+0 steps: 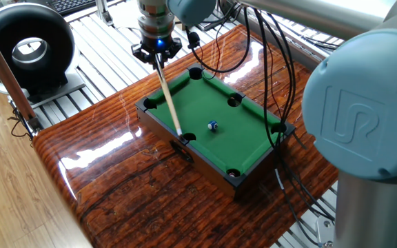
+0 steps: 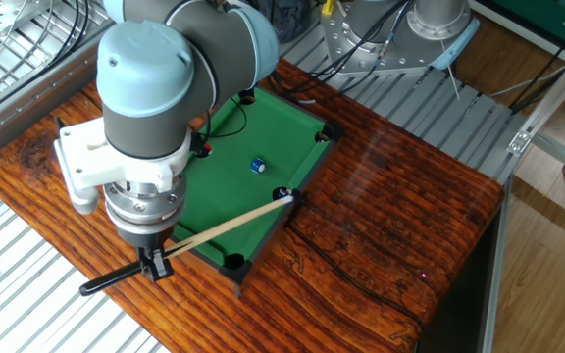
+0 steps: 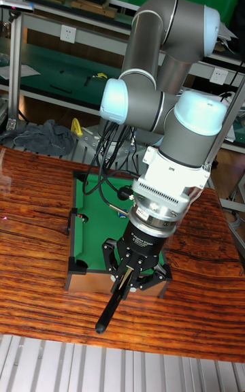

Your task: Hit the pool ball

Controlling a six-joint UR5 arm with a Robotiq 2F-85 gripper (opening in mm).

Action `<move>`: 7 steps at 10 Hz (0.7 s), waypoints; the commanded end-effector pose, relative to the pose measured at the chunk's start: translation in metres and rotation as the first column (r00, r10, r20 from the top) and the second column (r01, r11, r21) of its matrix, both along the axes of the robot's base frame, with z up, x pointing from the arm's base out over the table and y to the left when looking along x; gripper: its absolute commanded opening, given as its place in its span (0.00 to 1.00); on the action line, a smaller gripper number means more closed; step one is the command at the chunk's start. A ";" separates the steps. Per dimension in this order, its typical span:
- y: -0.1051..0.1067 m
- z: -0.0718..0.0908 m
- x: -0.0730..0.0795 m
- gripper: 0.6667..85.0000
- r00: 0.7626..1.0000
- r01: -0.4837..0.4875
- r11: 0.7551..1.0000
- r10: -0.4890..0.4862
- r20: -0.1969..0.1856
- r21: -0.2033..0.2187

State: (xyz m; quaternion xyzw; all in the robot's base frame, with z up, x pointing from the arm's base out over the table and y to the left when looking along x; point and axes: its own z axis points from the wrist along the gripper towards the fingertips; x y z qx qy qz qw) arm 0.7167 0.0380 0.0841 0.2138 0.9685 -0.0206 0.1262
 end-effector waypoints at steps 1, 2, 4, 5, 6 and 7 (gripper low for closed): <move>0.006 0.002 0.006 0.26 1.000 -0.006 0.999 0.006 0.023 0.032; 0.009 0.003 0.008 0.32 0.999 -0.016 0.999 0.015 0.032 0.040; 0.009 0.003 0.009 0.40 0.999 -0.021 0.999 0.020 0.036 0.037; 0.009 0.004 0.008 0.45 0.999 -0.021 0.999 0.020 0.036 0.037; 0.010 0.004 0.008 0.49 0.999 -0.022 0.999 0.020 0.044 0.037; 0.012 0.004 0.007 0.53 0.998 -0.022 0.999 0.021 0.051 0.037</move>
